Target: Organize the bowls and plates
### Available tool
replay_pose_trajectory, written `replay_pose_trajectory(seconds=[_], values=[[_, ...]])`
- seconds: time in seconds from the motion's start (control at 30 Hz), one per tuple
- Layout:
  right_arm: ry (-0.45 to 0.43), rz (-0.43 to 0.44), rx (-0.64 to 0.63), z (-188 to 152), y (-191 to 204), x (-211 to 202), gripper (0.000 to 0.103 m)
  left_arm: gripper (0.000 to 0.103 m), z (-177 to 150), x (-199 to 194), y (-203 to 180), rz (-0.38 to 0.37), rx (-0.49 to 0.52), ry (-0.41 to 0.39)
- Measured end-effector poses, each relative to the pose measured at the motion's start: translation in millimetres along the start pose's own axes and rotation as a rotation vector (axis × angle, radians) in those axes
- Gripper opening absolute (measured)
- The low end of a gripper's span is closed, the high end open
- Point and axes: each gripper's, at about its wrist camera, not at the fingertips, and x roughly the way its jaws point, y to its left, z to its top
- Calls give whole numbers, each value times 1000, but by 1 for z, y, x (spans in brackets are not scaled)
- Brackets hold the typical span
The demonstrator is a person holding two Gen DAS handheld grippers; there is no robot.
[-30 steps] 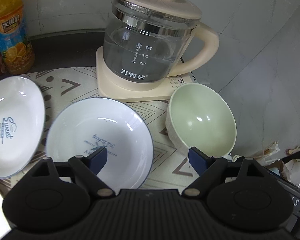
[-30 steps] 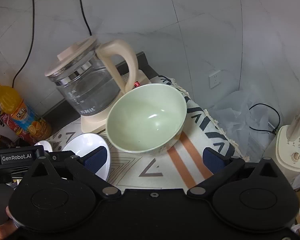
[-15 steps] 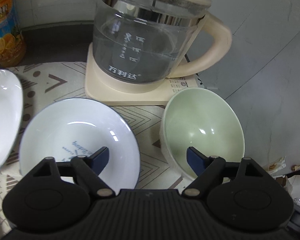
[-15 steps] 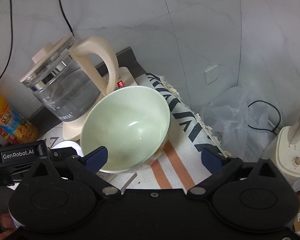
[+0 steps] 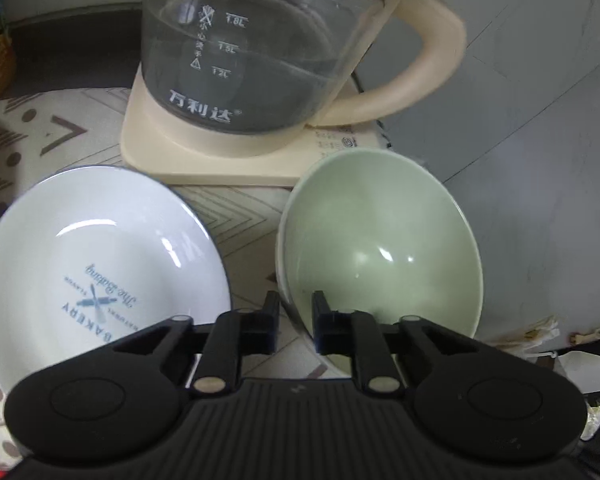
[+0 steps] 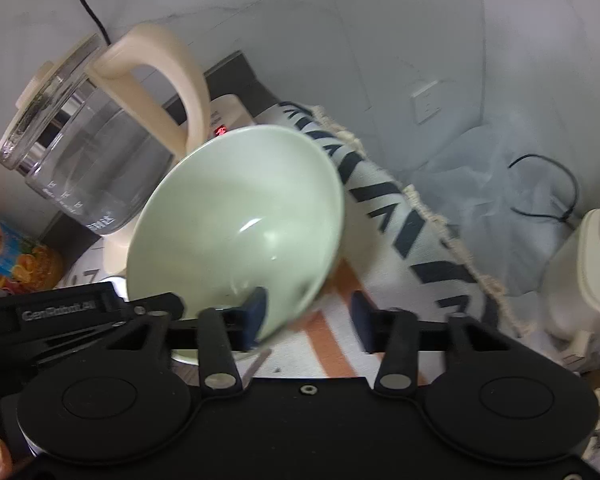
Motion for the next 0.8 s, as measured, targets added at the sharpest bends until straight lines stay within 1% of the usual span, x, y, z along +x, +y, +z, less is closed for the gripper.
replay_pose_trajectory(seconds=[0.07, 0.17, 0.27, 0.53, 0.8], values=[[-4, -18, -16, -1, 4, -1, 32, 14, -3, -1, -3, 15, 20, -7], [-10, -29, -31, -1, 7, -4, 30, 14, -5, -4, -2, 9, 9, -7], [-16, -34, -28, 0, 7, -6, 28, 14, -6, -14, 0, 1, 11, -25], [-56, -7, -39, -1, 12, -27, 28, 14, -11, -44, 5, -29, 3, -68], [-88, 29, -39, -9, 23, -55, 28, 14, -17, -85, 10, -60, -9, -117]])
